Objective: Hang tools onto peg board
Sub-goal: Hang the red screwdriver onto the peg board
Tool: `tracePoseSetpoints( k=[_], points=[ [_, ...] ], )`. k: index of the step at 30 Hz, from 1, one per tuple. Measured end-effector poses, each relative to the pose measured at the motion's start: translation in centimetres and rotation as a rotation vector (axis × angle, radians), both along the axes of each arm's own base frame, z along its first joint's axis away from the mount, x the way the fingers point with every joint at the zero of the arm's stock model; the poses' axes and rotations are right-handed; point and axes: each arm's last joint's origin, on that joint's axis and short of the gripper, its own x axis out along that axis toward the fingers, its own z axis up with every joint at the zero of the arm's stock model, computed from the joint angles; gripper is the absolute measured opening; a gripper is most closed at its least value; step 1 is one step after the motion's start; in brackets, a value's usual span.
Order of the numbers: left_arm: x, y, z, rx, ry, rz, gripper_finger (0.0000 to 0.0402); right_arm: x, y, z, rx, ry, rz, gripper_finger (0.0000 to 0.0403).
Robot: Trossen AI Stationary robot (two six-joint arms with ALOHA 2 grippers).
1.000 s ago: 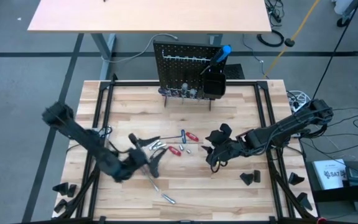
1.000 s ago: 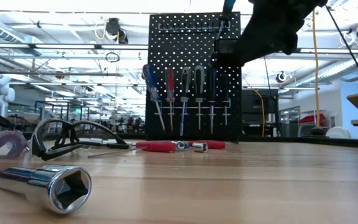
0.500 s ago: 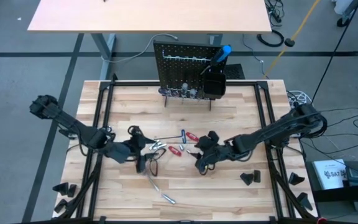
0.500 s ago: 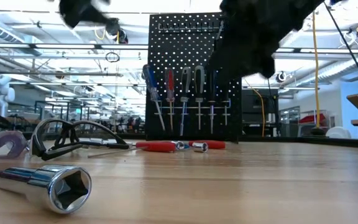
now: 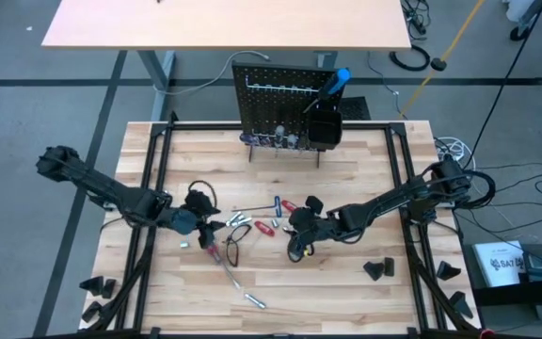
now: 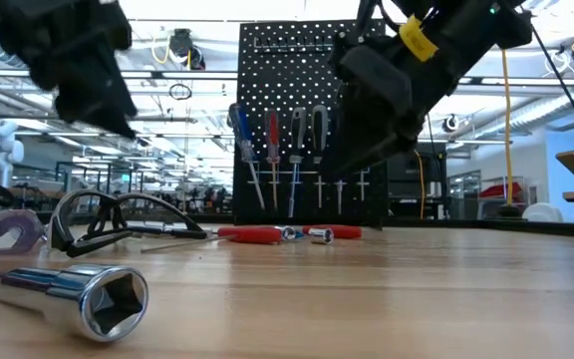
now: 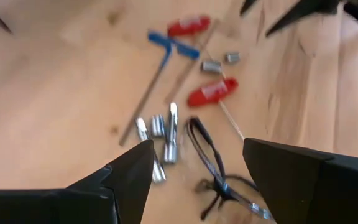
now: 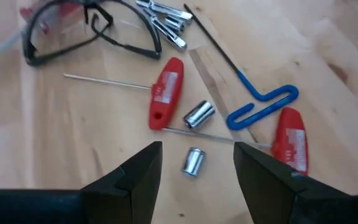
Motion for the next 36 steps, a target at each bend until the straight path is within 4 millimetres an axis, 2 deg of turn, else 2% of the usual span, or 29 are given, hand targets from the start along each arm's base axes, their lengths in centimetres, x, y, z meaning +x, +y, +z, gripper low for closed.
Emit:
tracePoseSetpoints(
  k=[4,8,15,20,27,32,36],
  points=[
    [0.4,1.5,-1.3,-0.088,-0.017,0.013,0.0256,-0.1,-0.5,-0.1,-0.057,0.043,0.038,0.0192],
    [1.3,3.1,-1.2,-0.111,-0.111,0.026,0.0256,-0.6,-0.8,0.7,-0.07,0.059,0.042,0.0192],
    [3.2,4.6,-0.8,-0.139,-0.258,-0.056,0.0256,-3.5,-1.6,3.3,-0.056,0.154,-0.006,0.0192],
    [4.4,4.8,-2.2,-0.105,-0.233,-0.073,0.0256,-5.7,-1.8,4.9,-0.031,0.194,-0.065,0.0192],
    [7.0,5.1,-3.0,-0.044,-0.228,-0.094,0.0256,-8.3,-1.4,5.1,-0.108,0.299,-0.175,0.0192],
    [9.1,5.0,-2.4,0.07,-0.173,-0.165,0.0256,-8.8,-1.1,5.1,-0.118,0.301,-0.228,0.0192],
    [10.2,5.3,-2.5,0.201,-0.028,-0.162,0.0256,-8.8,-1.1,5.1,-0.118,0.298,-0.227,0.0192]
  ],
)
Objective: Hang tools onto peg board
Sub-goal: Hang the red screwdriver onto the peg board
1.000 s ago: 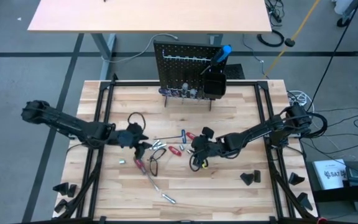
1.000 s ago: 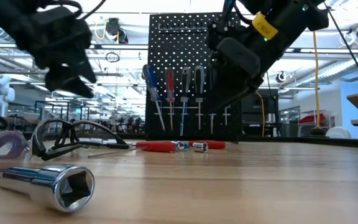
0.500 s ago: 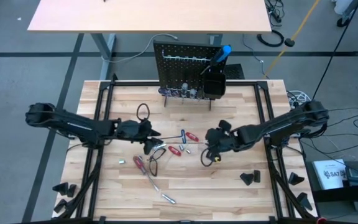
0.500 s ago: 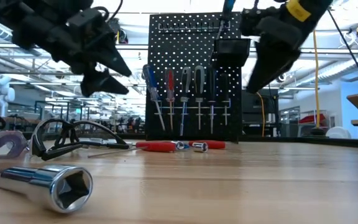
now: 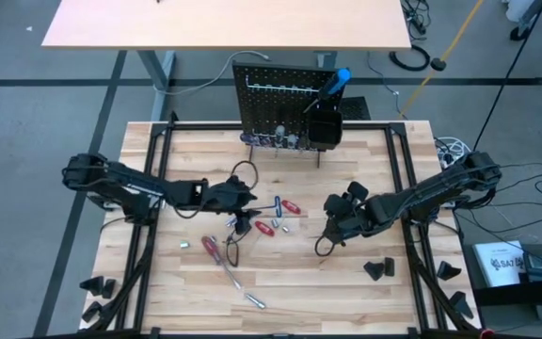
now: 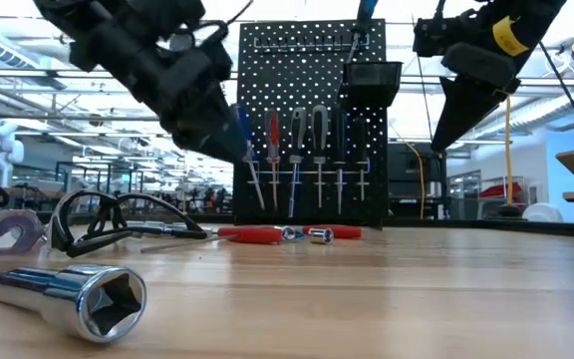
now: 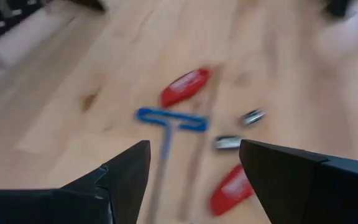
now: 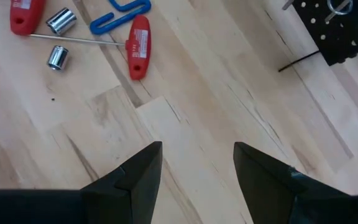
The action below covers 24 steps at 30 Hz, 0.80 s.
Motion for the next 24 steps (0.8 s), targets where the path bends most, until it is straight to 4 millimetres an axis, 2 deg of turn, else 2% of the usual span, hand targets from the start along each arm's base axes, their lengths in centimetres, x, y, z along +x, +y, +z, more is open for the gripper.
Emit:
tracePoseSetpoints(
  k=[6,11,17,24],
  points=[
    [1.4,1.3,-1.8,0.027,0.108,0.023,0.0256,0.1,0.0,0.0,-0.017,-0.013,-0.001,0.0192],
    [1.7,2.2,-3.8,0.027,0.187,0.021,0.0256,0.1,0.0,0.1,-0.021,-0.016,0.002,0.0192],
    [1.8,2.3,-4.3,0.087,0.221,-0.04,0.0252,0.1,0.0,0.1,-0.021,-0.016,0.002,0.0192],
    [1.8,2.8,-5.1,0.093,0.254,-0.063,0.0214,0.2,-0.1,0.1,-0.044,-0.029,-0.006,0.0192]
  ],
)
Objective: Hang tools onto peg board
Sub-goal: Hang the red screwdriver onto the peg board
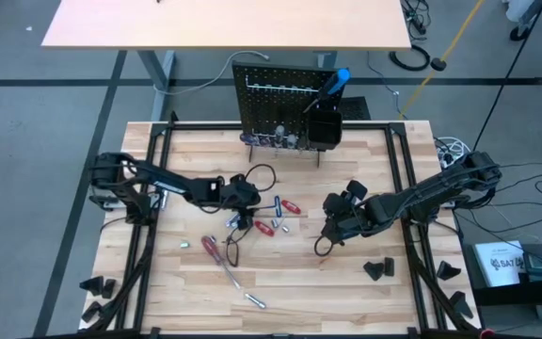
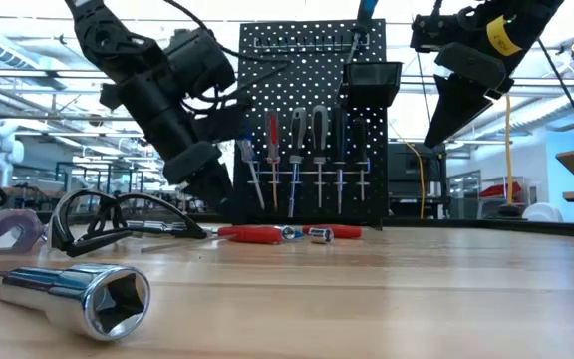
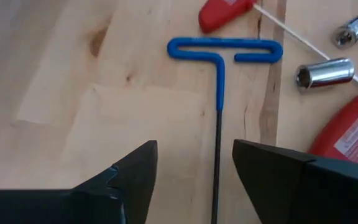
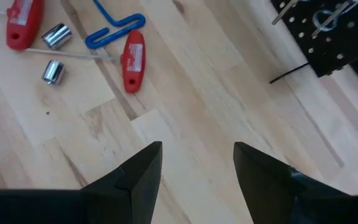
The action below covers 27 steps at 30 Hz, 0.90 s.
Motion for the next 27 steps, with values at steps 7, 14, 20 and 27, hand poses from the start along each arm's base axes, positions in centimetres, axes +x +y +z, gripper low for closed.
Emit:
tracePoseSetpoints(
  k=[7,14,20,27],
  points=[
    [0.3,0.1,-1.5,-0.037,0.037,-0.016,0.018,0.3,0.1,0.1,0.004,-0.028,0.01,0.0192],
    [0.4,0.1,-2.5,-0.038,0.068,-0.016,0.0166,0.3,0.1,0.1,0.002,-0.028,0.012,0.0192],
    [0.4,0.1,-2.6,-0.05,0.072,-0.002,0.0092,0.3,0.1,0.1,0.003,-0.031,0.012,0.0192],
    [0.3,0.1,-2.7,-0.07,0.073,0.043,0.001,0.4,0.1,0.1,0.004,-0.033,0.012,0.0192]
  ],
)
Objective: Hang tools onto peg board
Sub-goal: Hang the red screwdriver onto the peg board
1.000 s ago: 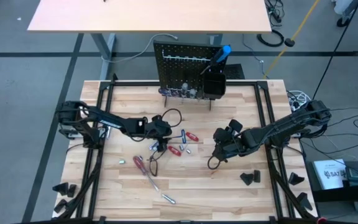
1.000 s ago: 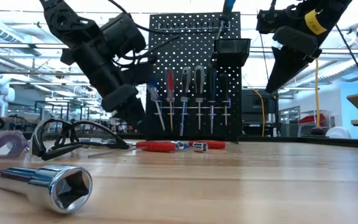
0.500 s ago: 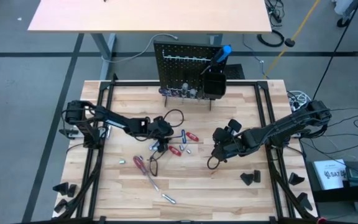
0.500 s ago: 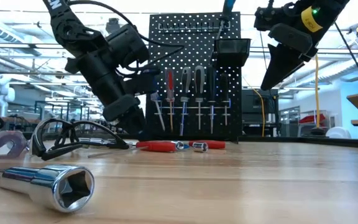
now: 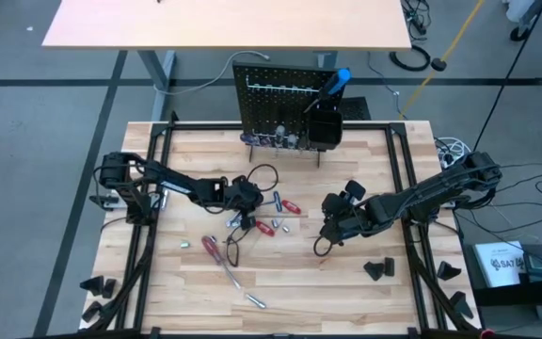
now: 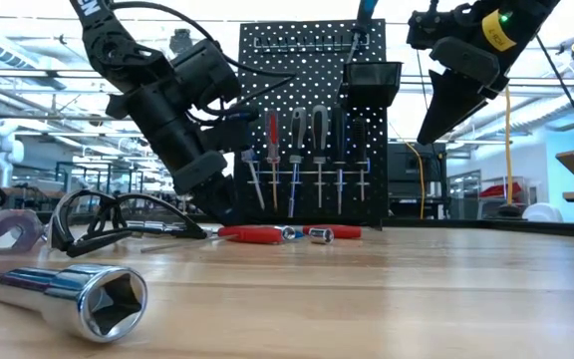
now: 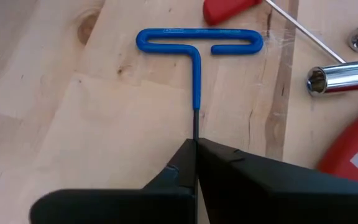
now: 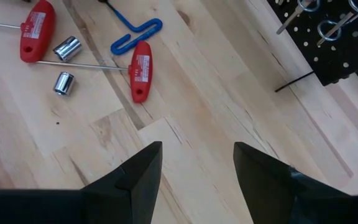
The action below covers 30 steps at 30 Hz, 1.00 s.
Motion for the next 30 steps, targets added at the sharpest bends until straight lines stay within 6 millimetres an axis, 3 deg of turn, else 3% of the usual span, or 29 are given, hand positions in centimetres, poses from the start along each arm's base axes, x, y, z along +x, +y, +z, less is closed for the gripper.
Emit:
tracePoseSetpoints(
  k=[8,15,18,22,27,30],
  points=[
    [0.1,-0.4,0.0,0.01,-0.015,0.006,0.0011,0.0,0.0,0.0,0.006,-0.003,-0.003,0.0192],
    [0.3,-0.7,1.5,0.043,-0.028,-0.031,0.0085,0.0,0.0,0.0,0.009,-0.004,-0.005,0.0192],
    [0.0,-0.8,3.1,0.037,-0.021,-0.049,0.0128,0.0,0.0,0.0,0.009,-0.004,-0.004,0.0192],
    [-0.8,-1.1,7.0,0.032,-0.069,-0.064,0.017,0.1,0.0,0.0,0.01,-0.012,-0.001,0.0192],
    [-3.3,-3.4,10.6,-0.054,-0.099,-0.271,0.0184,0.1,0.1,0.0,0.008,-0.016,0.001,0.0192],
    [-4.9,-5.2,11.2,-0.067,-0.034,-0.398,0.0184,0.2,0.1,0.1,0.007,-0.018,0.004,0.0192]
  ],
)
